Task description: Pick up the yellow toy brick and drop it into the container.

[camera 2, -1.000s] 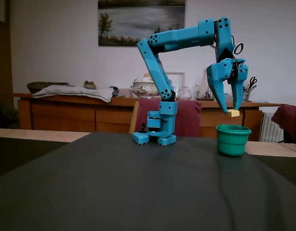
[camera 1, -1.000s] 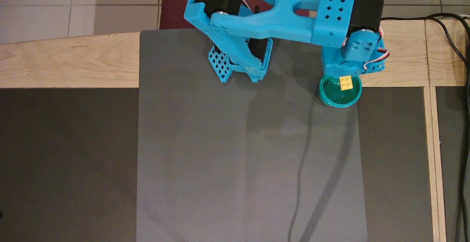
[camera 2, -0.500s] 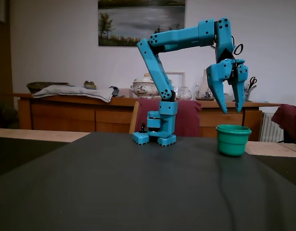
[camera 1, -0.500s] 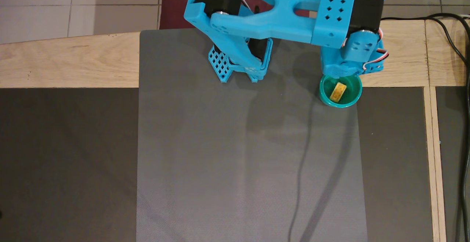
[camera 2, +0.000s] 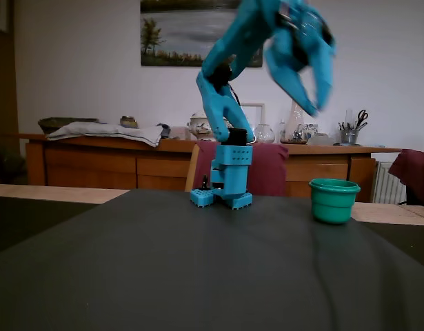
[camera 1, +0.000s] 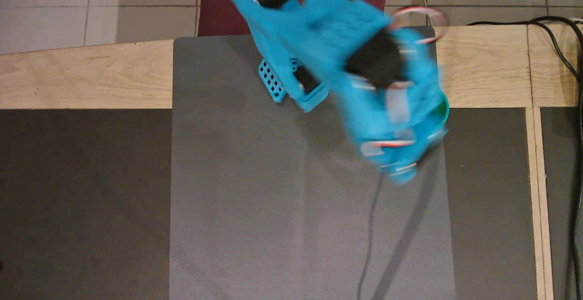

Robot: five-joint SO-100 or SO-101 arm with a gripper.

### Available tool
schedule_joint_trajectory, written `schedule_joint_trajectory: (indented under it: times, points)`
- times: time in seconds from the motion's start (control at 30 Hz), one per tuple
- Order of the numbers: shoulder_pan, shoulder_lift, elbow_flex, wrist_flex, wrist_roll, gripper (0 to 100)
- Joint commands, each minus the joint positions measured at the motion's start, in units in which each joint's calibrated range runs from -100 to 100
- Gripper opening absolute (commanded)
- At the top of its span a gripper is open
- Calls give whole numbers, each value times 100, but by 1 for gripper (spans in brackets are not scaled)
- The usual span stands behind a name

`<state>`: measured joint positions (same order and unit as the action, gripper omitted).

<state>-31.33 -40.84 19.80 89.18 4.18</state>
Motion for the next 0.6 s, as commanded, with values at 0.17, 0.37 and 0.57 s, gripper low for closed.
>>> schedule_joint_trajectory:
  times: [0.17,0.37,0.57]
  points:
    - [2324,-1582,177,61,-68,0]
    - [2920,-2788,1368,-2,-73,0]
    - [2936,-3799,2966,-659,-68,0]
